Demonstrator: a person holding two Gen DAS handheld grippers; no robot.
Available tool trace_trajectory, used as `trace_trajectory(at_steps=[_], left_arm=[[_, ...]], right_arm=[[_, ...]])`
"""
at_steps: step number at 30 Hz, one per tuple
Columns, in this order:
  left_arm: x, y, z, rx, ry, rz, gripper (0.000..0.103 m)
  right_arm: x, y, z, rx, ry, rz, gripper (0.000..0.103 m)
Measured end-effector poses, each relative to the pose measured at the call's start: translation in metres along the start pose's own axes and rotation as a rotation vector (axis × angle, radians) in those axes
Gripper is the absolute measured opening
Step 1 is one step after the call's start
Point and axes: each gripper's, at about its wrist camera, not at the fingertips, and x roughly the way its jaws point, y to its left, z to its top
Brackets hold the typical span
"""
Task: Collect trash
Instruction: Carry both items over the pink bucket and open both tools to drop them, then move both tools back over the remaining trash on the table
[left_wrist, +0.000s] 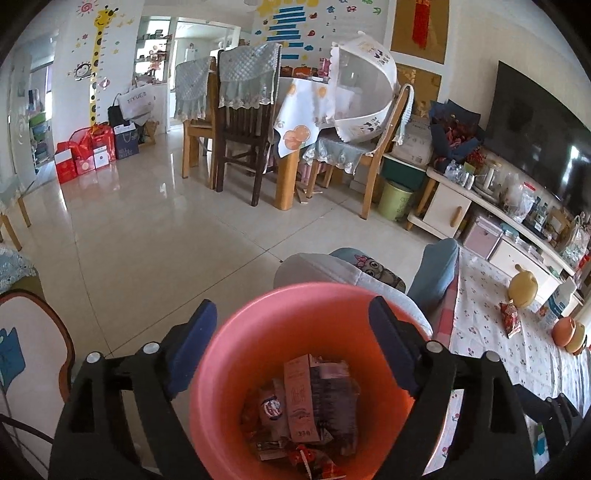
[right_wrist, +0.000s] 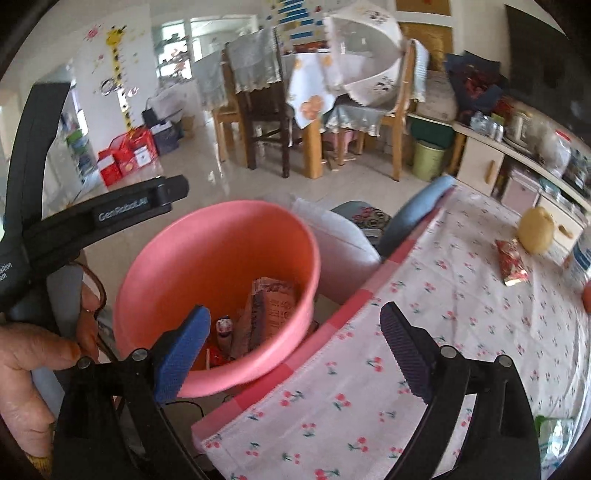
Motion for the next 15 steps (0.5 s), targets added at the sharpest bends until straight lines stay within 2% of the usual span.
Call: trace_trajectory(at_steps=[15], left_arm=[[0.001,-0.040,-0.005,0.140,0.025,0.026,0.093]], right_arm=[[-0.015,-0.021,-0.027,0.036,0.016,-0.018,0.093]])
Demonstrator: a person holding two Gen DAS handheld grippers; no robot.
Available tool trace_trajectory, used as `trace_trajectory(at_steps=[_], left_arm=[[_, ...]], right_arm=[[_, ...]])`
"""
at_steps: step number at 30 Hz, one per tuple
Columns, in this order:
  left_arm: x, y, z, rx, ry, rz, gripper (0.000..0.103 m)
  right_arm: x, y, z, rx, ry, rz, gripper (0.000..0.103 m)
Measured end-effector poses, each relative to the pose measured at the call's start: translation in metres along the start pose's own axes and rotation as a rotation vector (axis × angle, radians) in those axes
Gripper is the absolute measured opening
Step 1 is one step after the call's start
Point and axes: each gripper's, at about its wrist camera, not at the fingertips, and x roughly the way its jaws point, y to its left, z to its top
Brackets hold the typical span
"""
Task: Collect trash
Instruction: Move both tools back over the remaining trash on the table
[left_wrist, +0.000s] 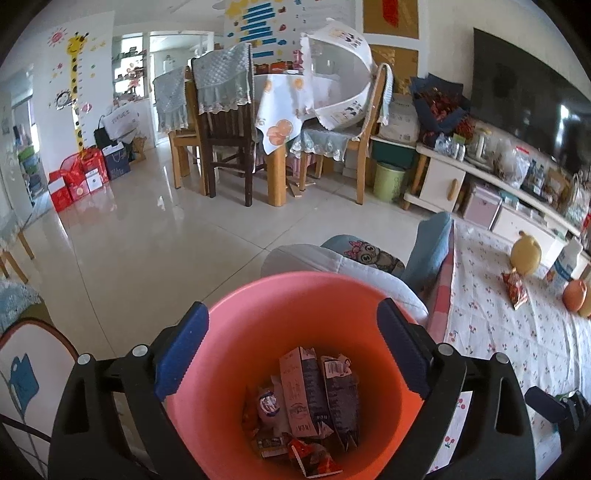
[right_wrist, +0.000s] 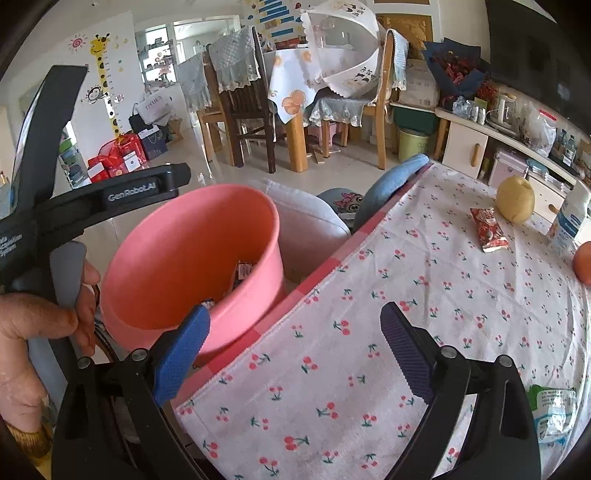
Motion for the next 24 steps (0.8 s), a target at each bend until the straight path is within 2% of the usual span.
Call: trace_trajectory(at_steps=[24], left_arm=[[-0.008,-0.082,-0.006,0.218,-0.022,-0.006,0.093]], right_arm=[[-0.039,-0.051,-0.036,0.032,0.007,-0.069,0.093]])
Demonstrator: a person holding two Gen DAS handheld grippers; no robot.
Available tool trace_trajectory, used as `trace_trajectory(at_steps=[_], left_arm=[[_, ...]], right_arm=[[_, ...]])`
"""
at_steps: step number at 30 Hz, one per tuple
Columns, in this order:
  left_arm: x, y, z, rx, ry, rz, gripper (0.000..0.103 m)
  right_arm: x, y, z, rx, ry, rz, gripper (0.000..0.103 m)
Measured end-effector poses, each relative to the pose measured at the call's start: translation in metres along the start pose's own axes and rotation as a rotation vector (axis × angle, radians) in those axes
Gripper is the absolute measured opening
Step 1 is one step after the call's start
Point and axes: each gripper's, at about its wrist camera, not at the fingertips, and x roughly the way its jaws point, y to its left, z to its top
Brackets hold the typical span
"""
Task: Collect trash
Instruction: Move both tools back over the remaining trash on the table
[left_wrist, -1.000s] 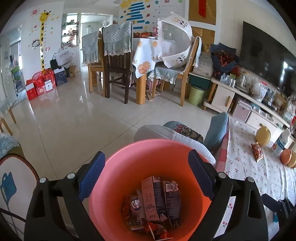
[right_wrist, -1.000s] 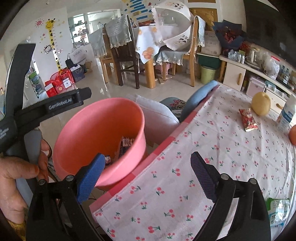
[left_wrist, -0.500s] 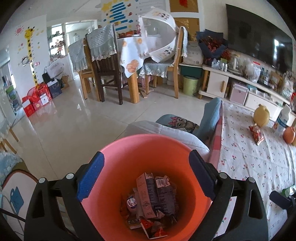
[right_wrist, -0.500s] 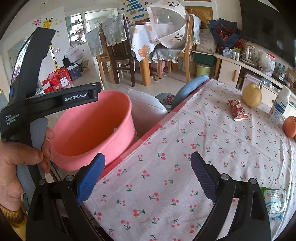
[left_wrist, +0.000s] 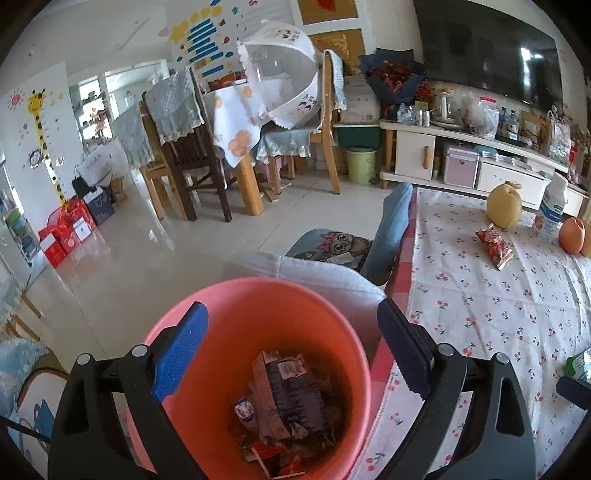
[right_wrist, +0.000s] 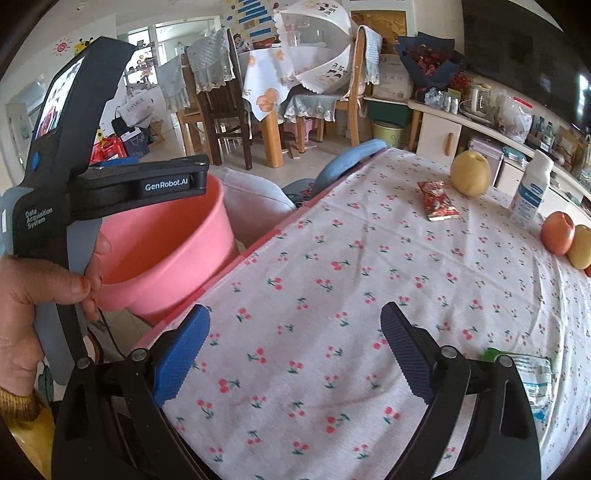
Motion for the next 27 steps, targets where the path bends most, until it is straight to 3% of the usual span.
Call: trace_trajectory(at_steps=[17,22,27], left_arm=[[-0.014,-0.054,0.005,0.061,-0.058,-0.022,0.093],[-0.022,-0.076,0.002,0.085,-0.075,-0.081,0.093],[-0.034,-0.116,-0.008,0.200,-0.086,-0.154,0.093]], right_arm=[[-0.036,-0.047,-0.023,0.044,-0.015,0.003,0.093],[-0.050,-0.071,-0.027,0.096,-0.034,0.039,0.093],[-0.073,-0.119,-0.026,0.197,-0.063,0.061,0.093]])
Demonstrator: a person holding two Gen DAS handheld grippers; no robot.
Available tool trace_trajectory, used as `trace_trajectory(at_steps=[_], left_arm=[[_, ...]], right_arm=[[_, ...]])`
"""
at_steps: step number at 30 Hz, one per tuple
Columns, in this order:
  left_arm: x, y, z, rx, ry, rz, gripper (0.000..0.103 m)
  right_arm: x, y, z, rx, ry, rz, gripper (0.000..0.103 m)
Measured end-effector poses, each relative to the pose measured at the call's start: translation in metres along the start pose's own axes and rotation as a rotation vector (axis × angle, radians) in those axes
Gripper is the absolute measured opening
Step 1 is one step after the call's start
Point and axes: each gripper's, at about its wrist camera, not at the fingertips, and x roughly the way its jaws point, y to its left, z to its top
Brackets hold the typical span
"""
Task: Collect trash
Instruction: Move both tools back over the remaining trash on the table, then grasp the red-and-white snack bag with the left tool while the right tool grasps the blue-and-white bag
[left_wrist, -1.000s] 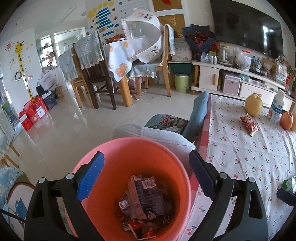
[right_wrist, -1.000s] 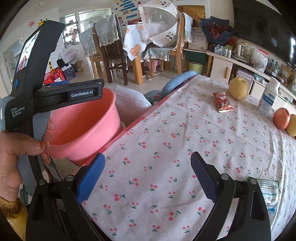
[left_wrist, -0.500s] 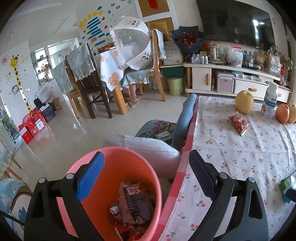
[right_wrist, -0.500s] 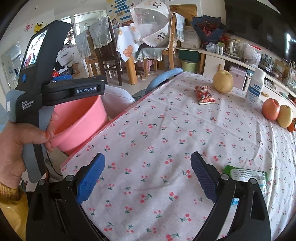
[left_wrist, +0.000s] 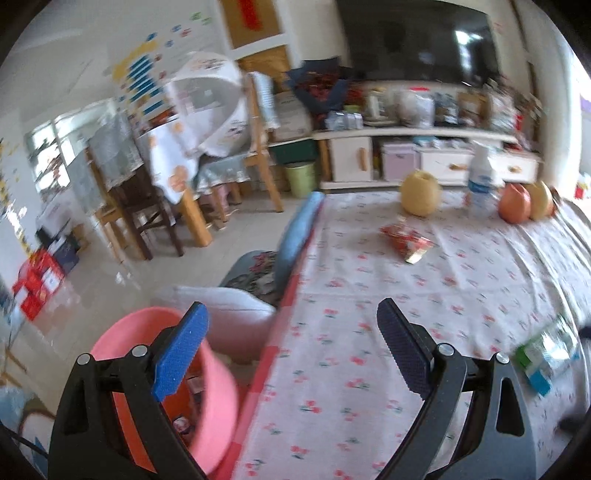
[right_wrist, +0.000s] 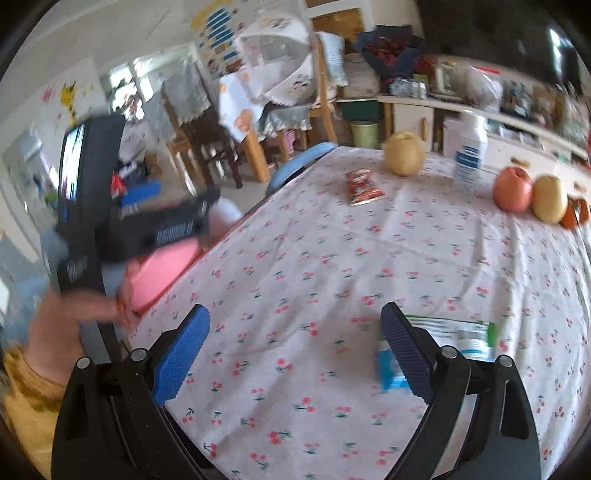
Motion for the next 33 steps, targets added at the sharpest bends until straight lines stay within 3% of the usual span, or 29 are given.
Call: trace_trajectory(at_steps=[3,7,13,16,23,25,29,33], left_arm=[[-0.001,-0.024,0.000,0.045,0.018,-0.039,0.093],[0.001,-0.049,0.012,0.032,0.035,-0.103,0.093],[0.025,-0.086,0.049,-0.065,0.065,-0.187,0.093],[0.059,-0.105,0.064,-0.127,0.138,-0.209,0.093],[0.134,-0.127,0.079,-0.209,0.260,-0.166,0.091],[0.153,-0.131,0.080,-0.224,0.290,-0.137,0.084],[0.179,-0.130,0.080,-0.256,0.326,-0.108,0.080],[0.197,-0.122,0.082,-0.290,0.344,-0.095,0.066]], right_arm=[[-0.014,-0.032,0.008,0.046,-0.018,-0.036,0.093],[-0.026,-0.074,0.015,0.101,-0.028,-0.092,0.093],[-0.033,-0.125,0.012,0.185,0.004,-0.152,0.093],[-0.032,-0.143,0.007,0.223,0.049,-0.169,0.093],[-0.033,-0.164,0.001,0.284,0.094,-0.169,0.093],[-0.032,-0.167,0.002,0.287,0.094,-0.171,0.093],[-0.031,-0.171,0.001,0.295,0.101,-0.166,0.093],[-0.028,-0.169,0.001,0.284,0.115,-0.160,0.093]])
